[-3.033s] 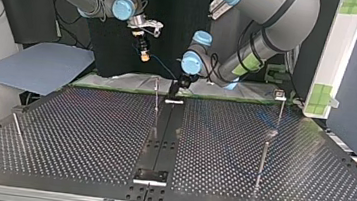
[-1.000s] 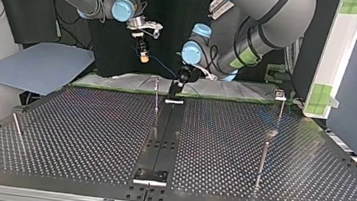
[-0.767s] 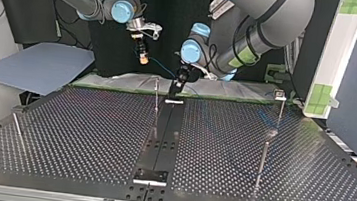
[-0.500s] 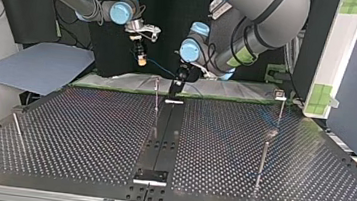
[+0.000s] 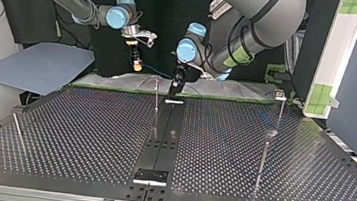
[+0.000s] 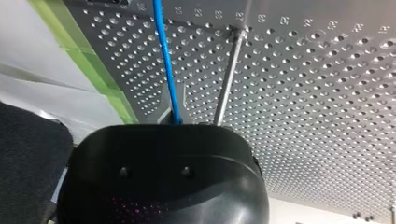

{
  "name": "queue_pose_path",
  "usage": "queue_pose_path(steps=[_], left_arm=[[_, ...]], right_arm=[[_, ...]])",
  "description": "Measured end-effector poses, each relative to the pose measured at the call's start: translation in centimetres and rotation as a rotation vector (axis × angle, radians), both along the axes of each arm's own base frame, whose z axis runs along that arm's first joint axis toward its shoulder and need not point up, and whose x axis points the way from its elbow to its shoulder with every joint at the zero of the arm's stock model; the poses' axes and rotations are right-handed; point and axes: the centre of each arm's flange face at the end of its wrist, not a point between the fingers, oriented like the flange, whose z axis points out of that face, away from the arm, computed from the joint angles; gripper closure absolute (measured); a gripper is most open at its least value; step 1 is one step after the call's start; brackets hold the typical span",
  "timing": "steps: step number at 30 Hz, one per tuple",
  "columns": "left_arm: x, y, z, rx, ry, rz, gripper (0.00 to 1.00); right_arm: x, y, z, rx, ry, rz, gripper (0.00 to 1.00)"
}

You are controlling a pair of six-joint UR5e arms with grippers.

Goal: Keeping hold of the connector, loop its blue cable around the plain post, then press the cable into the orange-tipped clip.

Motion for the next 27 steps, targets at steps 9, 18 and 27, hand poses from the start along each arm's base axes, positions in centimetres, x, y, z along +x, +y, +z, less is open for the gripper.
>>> queue_pose_path(steps=[9, 18, 27], left_arm=[[0.2, -0.4, 0.2, -0.037, -0.001, -0.013, 1.00], [0.5, -1.2, -1.6, -0.020, 0.029, -0.020, 1.00], [1.6, -1.5, -2.1, -0.051, 0.027, -0.005, 1.00]], right_arm=[[-0.7, -1.2, 0.2, -0.017, 0.008, -0.017, 1.00], [-1.3, -1.6, 0.0, -0.020, 0.013, -0.028, 1.00], [-1.7, -1.9, -1.3, -0.007, 0.025, -0.035, 1.00]])
